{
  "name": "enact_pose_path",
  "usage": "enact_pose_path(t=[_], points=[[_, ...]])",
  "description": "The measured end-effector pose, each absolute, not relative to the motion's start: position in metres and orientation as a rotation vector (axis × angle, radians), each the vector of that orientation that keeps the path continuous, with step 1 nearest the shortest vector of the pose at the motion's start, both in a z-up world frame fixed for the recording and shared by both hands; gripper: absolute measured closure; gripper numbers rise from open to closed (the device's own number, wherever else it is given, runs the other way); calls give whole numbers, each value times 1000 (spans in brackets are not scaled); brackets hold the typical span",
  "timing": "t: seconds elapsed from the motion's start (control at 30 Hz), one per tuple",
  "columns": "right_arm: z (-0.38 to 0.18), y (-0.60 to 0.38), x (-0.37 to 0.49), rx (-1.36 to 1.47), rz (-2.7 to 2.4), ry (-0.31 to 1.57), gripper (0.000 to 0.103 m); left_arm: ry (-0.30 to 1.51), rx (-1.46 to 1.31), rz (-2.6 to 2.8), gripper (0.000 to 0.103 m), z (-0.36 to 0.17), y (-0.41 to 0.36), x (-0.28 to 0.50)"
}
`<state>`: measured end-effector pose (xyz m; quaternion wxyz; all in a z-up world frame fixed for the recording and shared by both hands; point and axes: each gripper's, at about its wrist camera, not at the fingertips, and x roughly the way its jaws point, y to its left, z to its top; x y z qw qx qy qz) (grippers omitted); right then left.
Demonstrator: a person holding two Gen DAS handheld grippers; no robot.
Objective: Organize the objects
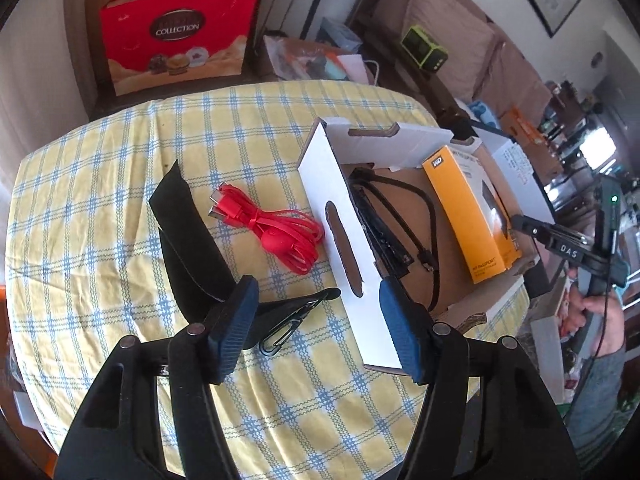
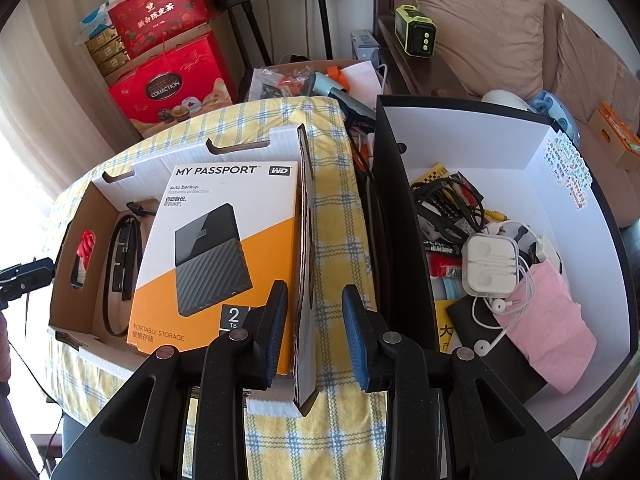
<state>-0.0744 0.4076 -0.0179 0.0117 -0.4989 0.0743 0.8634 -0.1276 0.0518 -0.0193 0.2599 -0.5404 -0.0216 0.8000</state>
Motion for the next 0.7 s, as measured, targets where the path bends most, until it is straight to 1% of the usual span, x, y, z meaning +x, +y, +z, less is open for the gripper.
enact_pose_path(t=[0.1, 0.17, 0.23, 0.3, 0.33, 0.37, 0.4, 0.43, 0.47, 0.5, 0.7], points=[[-18, 407, -74, -1556, 2692, 234, 75, 6, -1452, 2169, 44, -23, 54, -128], [-18, 407, -74, -1555, 2692, 233, 75, 22, -1472, 2168, 48, -28, 53, -130], [-18, 407, -74, -1556, 2693, 234, 75, 54, -1487, 2164, 62, -33, 52, -131], [-18, 407, -74, -1556, 2693, 232, 75, 90, -1497, 2167, 68, -38, 50, -132], [-18, 407, -74, -1556, 2693, 233, 75, 99, -1505, 2166, 74, -40, 50, -132], [-18, 407, -74, -1556, 2692, 235, 74, 98, -1514, 2157, 79, -42, 49, -132], [-18, 407, -74, -1556, 2692, 235, 74, 90, -1522, 2148, 87, -43, 48, -132], [-18, 407, -74, -1555, 2692, 233, 74, 87, -1522, 2142, 91, -44, 48, -132], [-18, 407, -74, -1555, 2692, 232, 74, 88, -1520, 2136, 93, -44, 49, -132], [-18, 407, -74, -1555, 2692, 232, 73, 79, -1517, 2131, 99, -43, 48, -132], [-18, 408, -73, -1554, 2691, 237, 72, -30, -1498, 2139, 101, -31, 42, -131]])
